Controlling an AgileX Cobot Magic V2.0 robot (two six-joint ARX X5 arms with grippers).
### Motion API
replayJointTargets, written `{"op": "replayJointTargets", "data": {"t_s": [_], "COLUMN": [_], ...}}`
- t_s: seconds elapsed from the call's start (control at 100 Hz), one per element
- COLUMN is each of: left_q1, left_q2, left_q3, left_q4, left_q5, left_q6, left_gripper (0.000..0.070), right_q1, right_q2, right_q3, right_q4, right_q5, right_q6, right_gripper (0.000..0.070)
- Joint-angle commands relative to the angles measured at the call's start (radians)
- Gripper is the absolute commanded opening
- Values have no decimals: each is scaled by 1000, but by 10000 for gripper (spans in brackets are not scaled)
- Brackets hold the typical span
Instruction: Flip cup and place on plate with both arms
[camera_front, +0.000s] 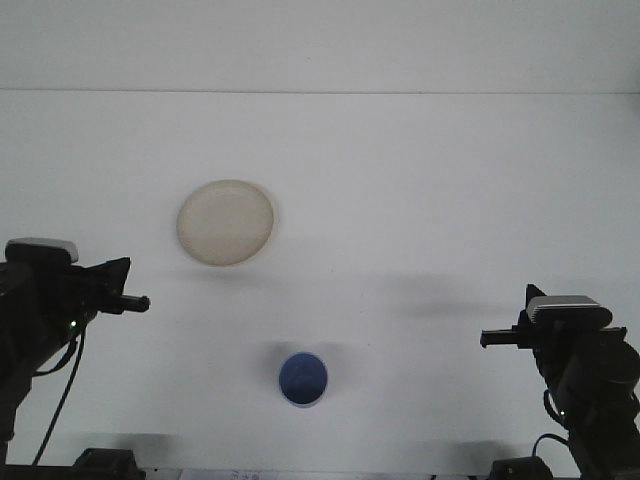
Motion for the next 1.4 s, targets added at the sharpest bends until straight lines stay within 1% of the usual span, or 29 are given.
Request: {"op": "replayJointTargets", "data": {"t_s": [0.0, 0.04, 0.08, 0.1, 0.11, 0.13, 0.18, 0.21, 0.25, 0.34, 0.61, 0.78, 0.83, 1.07, 1.29, 1.36, 1.38, 1.39], "left_q1": [-8, -11, -16, -19, -20, -25, -37, -46, -62, -117, -399, -564, -601, -718, -786, -800, -804, -808], "left_q2": [33, 53, 70, 82, 85, 97, 120, 134, 153, 195, 351, 471, 497, 583, 650, 679, 687, 693], "left_q3": [13, 13, 13, 13, 13, 13, 13, 13, 13, 13, 13, 13, 13, 13, 13, 13, 13, 13], "left_q4": [-5, -2, -5, -9, -10, -17, -37, -50, -68, -95, -123, -185, -191, -145, -94, -73, -69, -66], "left_q5": [5, 5, 5, 6, 6, 10, 32, 51, 79, 130, 130, 129, 129, 128, 128, 128, 128, 128], "left_q6": [-3, -23, -49, -69, -73, -89, -91, -77, -61, -28, 21, 83, 91, 103, 103, 102, 102, 102], "left_gripper": [15, 23, 61, 120, 135, 211, 346, 395, 416, 419, 424, 423, 423, 423, 420, 394, 363, 335], "right_q1": [0, 0, 0, 0, 0, 0, 0, 0, 0, 0, 0, 0, 0, 0, 0, 0, 0, 0], "right_q2": [7, 7, 7, 7, 7, 7, 7, 7, 7, 7, 11, 11, 11, 11, 11, 11, 11, 11], "right_q3": [10, 10, 10, 10, 10, 10, 10, 10, 10, 10, 10, 10, 10, 10, 10, 10, 10, 10], "right_q4": [10, 9, 9, 9, 9, 9, 10, 10, 10, 10, 10, 10, 10, 10, 10, 10, 10, 10], "right_q5": [3, 3, 3, 3, 3, 3, 3, 3, 3, 3, 3, 3, 3, 3, 3, 3, 3, 3], "right_q6": [14, 14, 14, 14, 14, 14, 14, 14, 14, 14, 14, 14, 14, 14, 14, 14, 14, 14], "right_gripper": [0, 0, 0, 0, 0, 0, 0, 0, 0, 0, 0, 0, 0, 0, 0, 0, 0, 0]}}
